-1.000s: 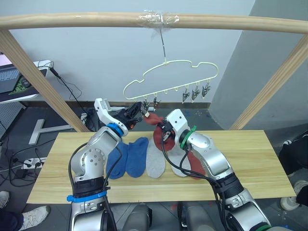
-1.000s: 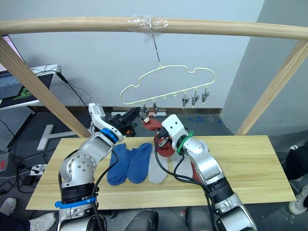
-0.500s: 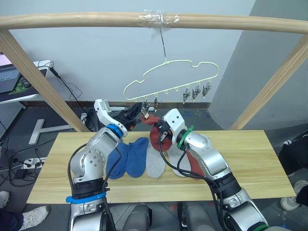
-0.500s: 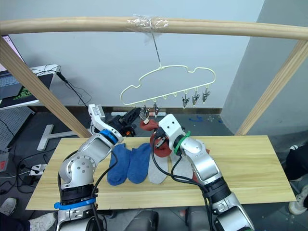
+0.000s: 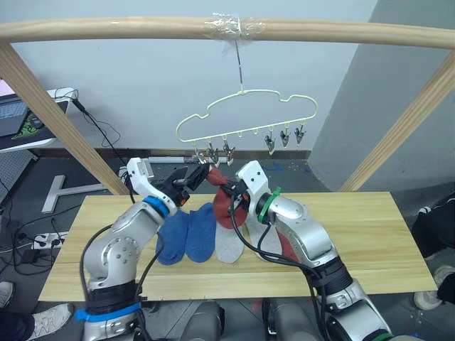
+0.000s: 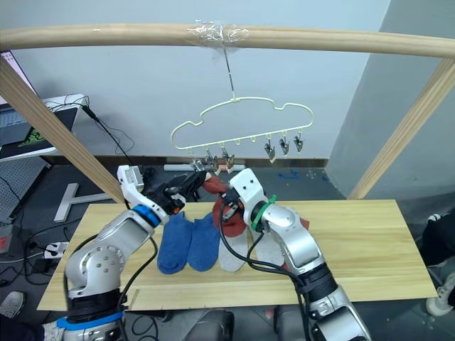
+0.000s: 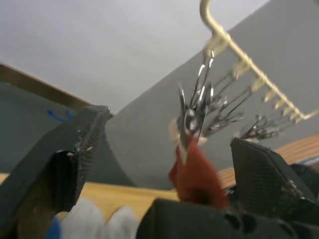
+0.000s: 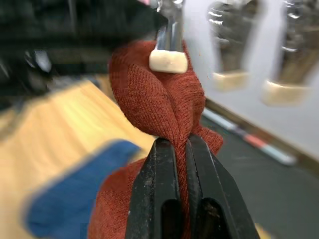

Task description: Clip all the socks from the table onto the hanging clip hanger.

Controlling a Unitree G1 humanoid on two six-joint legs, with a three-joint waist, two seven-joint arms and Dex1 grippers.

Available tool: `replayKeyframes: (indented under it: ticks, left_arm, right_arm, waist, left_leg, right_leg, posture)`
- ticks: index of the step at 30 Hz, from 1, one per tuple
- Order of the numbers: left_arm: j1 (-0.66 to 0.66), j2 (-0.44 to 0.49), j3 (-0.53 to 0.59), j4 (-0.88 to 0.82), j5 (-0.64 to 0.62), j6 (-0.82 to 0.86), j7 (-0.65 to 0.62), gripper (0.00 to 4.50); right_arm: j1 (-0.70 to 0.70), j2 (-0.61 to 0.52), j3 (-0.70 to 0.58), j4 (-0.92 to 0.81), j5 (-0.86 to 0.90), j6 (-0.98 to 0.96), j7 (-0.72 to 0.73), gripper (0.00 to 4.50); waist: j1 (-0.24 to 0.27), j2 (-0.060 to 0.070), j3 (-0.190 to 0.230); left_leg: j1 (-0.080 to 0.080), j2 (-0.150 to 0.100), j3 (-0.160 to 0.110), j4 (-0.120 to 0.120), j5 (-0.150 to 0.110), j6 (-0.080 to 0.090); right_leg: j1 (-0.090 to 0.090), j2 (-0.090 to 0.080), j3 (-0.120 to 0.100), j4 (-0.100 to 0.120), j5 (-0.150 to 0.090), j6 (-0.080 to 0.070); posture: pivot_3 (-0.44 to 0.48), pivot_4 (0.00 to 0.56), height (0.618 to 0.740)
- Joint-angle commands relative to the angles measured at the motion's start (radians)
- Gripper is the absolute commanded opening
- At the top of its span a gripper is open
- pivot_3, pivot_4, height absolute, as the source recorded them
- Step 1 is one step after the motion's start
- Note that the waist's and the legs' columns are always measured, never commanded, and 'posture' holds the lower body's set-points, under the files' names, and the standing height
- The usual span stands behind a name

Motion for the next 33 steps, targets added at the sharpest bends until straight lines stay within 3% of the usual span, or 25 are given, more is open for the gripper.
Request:
replayKeyframes:
  ticks: [1,5,14,21,24,30,33]
  left_arm:
    - [0.01,0.031,0.016,-0.065,-0.025,0.004,-0.019,4.46]
    - [0.041,0.09,-0.018,-0.104,0.02,-0.018,-0.056,4.5]
    - [0.07,0.101,-0.104,-0.144,0.14,-0.108,-0.079,4.5]
    - [0.082,0.085,-0.223,-0.142,0.272,-0.21,-0.106,4.5]
    - [0.059,0.033,-0.252,-0.092,0.347,-0.29,-0.066,3.92]
    - [0.032,-0.013,-0.316,-0.026,0.472,-0.376,-0.049,2.2]
    - [0.002,-0.047,-0.314,0.028,0.511,-0.419,-0.026,2.2]
  right_arm:
    - [-0.001,0.026,-0.039,-0.07,0.081,0.074,0.005,0.0]
    - [-0.003,0.012,-0.033,-0.086,0.129,0.145,0.034,1.08]
    - [0.01,-0.062,-0.027,-0.091,0.125,0.126,0.038,4.39]
    - [0.047,-0.172,-0.06,-0.132,0.111,0.053,0.061,4.46]
    - [0.064,-0.239,-0.111,-0.173,0.143,0.044,0.097,4.5]
    - [0.067,-0.33,-0.16,-0.254,0.214,0.051,0.172,4.5]
    - [0.062,-0.37,-0.179,-0.288,0.243,0.054,0.205,4.5]
  waist:
    - [0.005,0.0,0.0]
    - [0.014,0.001,0.001]
    - [0.022,0.001,0.001]
    - [0.023,0.001,0.001]
    - [0.028,0.001,0.001]
    - [0.026,0.001,0.001]
    - [0.026,0.001,0.001]
  left_leg:
    - [0.0,0.0,0.0,0.0,0.0,0.0]
    - [-0.001,0.0,-0.001,0.0,0.0,0.0]
    - [-0.002,0.0,0.0,-0.006,0.0,0.0]
    - [-0.003,0.0,0.0,-0.009,0.0,0.0]
    - [-0.006,0.0,0.0,-0.008,0.0,0.0]
    - [-0.011,0.001,0.001,-0.007,0.001,0.0]
    - [-0.012,0.0,0.001,-0.006,0.001,0.0]
  right_leg:
    - [0.0,0.0,0.0,-0.001,0.0,0.0]
    - [0.0,0.0,-0.001,-0.004,0.0,0.0]
    - [0.0,0.0,0.0,-0.009,0.0,0.0]
    - [-0.003,0.0,0.0,-0.009,0.0,-0.001]
    - [-0.003,-0.001,-0.001,-0.01,0.0,0.0]
    - [-0.01,0.0,-0.001,-0.008,0.001,-0.001]
    - [-0.009,0.0,-0.001,-0.008,0.001,-0.001]
  posture:
    - [0.074,0.202,0.74]
    - [0.083,0.202,0.74]
    - [0.08,0.203,0.74]
    - [0.074,0.203,0.74]
    - [0.074,0.203,0.74]
    - [0.055,0.202,0.74]
    - [0.04,0.202,0.74]
